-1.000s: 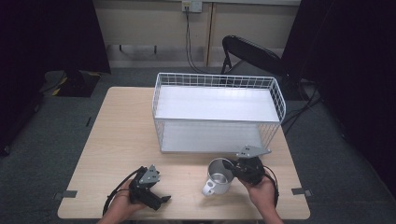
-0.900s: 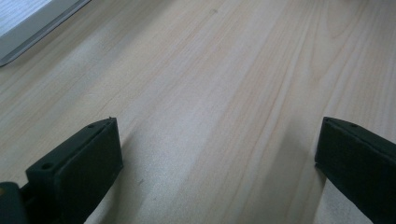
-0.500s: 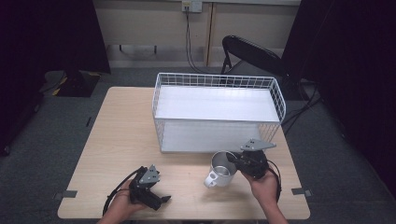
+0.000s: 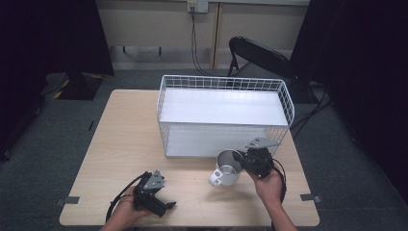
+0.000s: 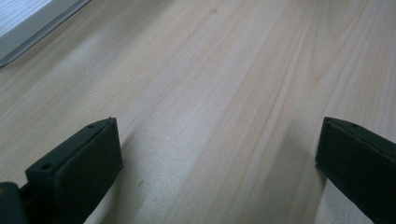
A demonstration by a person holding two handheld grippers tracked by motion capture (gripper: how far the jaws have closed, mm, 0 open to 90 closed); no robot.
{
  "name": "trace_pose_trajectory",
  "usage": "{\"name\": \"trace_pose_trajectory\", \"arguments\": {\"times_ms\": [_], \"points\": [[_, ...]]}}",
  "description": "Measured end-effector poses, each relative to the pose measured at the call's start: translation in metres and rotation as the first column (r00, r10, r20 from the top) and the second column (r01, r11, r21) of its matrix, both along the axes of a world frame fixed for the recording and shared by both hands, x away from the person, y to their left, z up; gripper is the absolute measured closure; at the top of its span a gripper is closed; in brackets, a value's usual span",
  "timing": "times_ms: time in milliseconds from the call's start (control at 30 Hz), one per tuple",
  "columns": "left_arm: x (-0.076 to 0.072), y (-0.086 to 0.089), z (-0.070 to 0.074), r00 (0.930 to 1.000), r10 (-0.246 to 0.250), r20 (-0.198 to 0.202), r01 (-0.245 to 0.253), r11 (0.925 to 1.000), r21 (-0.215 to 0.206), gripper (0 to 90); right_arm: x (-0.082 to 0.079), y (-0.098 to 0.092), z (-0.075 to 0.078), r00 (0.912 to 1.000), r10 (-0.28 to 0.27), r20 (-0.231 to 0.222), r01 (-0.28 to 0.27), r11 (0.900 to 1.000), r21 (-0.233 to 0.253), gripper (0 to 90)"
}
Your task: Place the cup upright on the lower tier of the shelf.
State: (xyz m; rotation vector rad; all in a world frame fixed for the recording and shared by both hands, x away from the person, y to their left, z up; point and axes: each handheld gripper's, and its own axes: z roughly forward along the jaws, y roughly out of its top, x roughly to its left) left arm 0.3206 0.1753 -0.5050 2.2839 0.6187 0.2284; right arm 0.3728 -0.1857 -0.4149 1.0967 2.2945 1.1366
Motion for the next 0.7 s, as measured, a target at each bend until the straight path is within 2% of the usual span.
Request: {"name": "trace_pose_trajectory", "arguments": {"times_ms": [700], "points": [[0.000,0.000,0.000,1.0000,0.000,0.000,0.000,1.0000,0.000,0.0,0.019,0.007,0.015,0.9954,-0.080,0.053,0.080,0.997,0.005,81.5]]}}
